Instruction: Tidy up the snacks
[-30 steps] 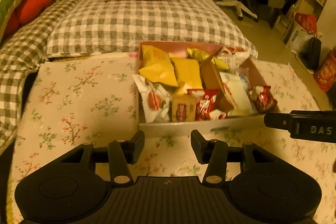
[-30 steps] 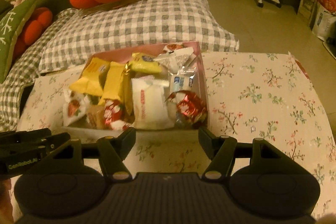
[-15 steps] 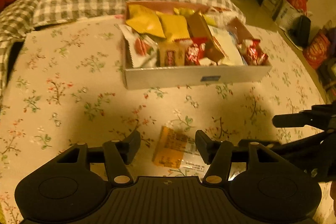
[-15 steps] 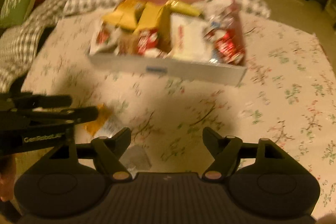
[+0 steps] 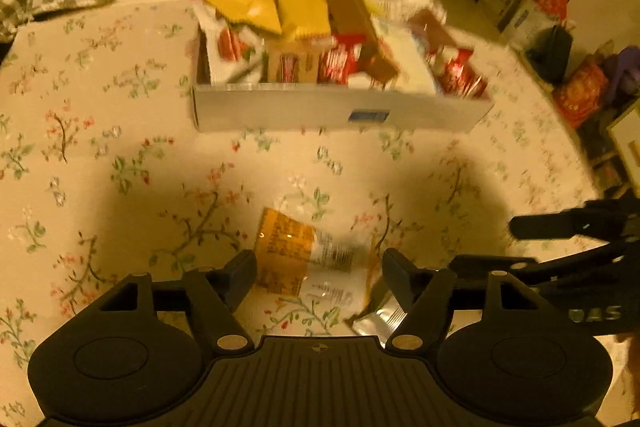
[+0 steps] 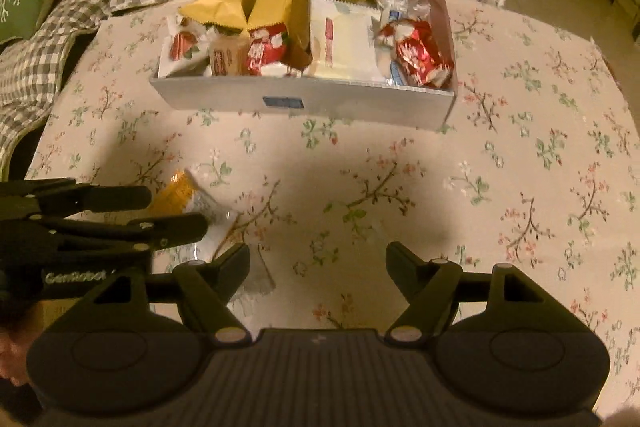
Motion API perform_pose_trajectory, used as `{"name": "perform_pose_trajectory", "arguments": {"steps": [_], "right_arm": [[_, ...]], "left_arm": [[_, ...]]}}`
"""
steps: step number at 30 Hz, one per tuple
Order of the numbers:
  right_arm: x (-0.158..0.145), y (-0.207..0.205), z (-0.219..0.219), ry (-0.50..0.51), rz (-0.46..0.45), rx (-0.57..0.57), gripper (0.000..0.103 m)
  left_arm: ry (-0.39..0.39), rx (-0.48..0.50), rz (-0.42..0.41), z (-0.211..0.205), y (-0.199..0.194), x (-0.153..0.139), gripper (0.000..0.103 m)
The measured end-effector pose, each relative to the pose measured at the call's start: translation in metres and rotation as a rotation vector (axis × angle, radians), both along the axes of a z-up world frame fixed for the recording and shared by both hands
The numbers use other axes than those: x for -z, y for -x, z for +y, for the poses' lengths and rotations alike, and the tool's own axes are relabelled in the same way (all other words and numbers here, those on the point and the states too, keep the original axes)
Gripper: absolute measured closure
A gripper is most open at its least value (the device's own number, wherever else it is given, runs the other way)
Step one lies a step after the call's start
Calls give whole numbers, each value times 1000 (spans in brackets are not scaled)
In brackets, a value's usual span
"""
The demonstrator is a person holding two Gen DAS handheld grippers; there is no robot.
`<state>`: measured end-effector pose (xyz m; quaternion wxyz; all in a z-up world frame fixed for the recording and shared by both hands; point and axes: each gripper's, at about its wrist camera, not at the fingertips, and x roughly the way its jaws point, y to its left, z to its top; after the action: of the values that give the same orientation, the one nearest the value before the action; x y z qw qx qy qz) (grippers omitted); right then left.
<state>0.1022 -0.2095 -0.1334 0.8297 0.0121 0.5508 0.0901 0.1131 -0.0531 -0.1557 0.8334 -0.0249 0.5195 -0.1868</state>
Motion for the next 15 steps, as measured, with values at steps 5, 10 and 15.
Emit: {"name": "perform_pose_trajectory", "arguments": {"steps": [5,10,15], "right_arm": [[7,1,8,65,31,-23,41],[6,5,13,17,42,-72,38],[5,7,22,2,37,-116,37]], "left_arm": [[-107,34,-92,-15,8,10,31],[-162,64,-108,-15,7,8,56],[-74,3,-83,3,-1,-2,82]]}}
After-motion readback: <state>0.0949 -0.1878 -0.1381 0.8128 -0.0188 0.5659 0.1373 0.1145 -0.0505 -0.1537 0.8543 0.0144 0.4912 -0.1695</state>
